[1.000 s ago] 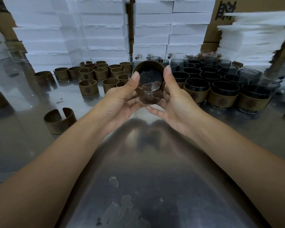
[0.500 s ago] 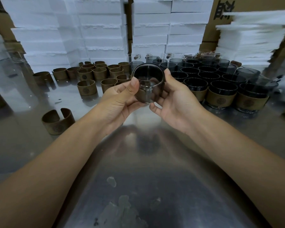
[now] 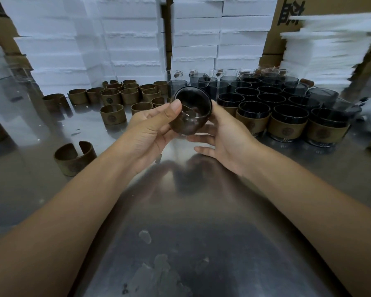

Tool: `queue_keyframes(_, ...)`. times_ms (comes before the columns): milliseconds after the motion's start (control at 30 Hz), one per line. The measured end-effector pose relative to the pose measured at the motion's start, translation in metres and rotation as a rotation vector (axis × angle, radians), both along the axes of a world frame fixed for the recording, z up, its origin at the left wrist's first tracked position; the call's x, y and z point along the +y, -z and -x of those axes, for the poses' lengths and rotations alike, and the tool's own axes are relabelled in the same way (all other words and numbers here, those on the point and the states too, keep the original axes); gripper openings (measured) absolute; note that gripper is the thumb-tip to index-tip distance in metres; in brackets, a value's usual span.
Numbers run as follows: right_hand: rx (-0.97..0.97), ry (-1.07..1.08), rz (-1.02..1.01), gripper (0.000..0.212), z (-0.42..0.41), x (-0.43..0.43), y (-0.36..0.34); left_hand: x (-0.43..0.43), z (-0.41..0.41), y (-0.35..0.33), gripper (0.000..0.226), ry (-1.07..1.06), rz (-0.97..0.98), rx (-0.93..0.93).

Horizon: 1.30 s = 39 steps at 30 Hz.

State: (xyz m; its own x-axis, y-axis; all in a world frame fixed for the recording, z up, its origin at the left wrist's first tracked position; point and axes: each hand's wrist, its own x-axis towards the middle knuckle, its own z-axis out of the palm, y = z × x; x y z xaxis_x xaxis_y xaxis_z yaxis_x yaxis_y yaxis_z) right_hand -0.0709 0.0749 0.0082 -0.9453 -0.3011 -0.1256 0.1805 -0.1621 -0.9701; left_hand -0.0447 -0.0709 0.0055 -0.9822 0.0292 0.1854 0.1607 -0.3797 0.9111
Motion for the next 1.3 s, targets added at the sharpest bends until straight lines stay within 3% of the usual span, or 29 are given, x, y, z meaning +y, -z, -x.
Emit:
queue_keyframes(167, -0.118, -0.082, 0.091, 0.057, 0.0001, 0.0010, -0.0001, 0.0011, -0.0008, 0.0002, 0.074, -0.055, 0.124, 0.022)
queue_keyframes(300, -0.040, -0.055, 0.110, 0.050, -0.0004, 0.0032, -0.0006, 0.0061, -0.0013, 0.0007, 0.077, -0.096, 0.257, 0.065)
queue_keyframes(400, 0.071, 0.055, 0.151, 0.040, -0.0005, 0.0033, -0.0034, 0.0065, 0.0002, 0.0028, 0.079, -0.164, 0.300, -0.012)
queue_keyframes(567, 0.256, 0.137, 0.137, 0.041, -0.0009, 0.0019, -0.0022, 0.0046, 0.0012, 0.0028, 0.057, -0.018, 0.320, -0.107)
queue_keyframes(700, 0.338, 0.075, 0.121, 0.039, -0.0023, 0.0002, -0.0005, 0.0043, 0.0035, 0.0028, 0.041, -0.047, 0.242, -0.105)
queue_keyframes(1133, 0.344, 0.112, 0.063, 0.035, 0.0020, 0.0037, 0.0030, 0.0014, 0.0033, 0.0079, 0.045, -0.029, 0.280, -0.032)
queue_keyframes(1300, 0.384, 0.146, -0.061, 0.052, 0.0027, 0.0051, 0.0040, 0.0006, 0.0030, 0.0091, 0.039, 0.049, 0.342, -0.047)
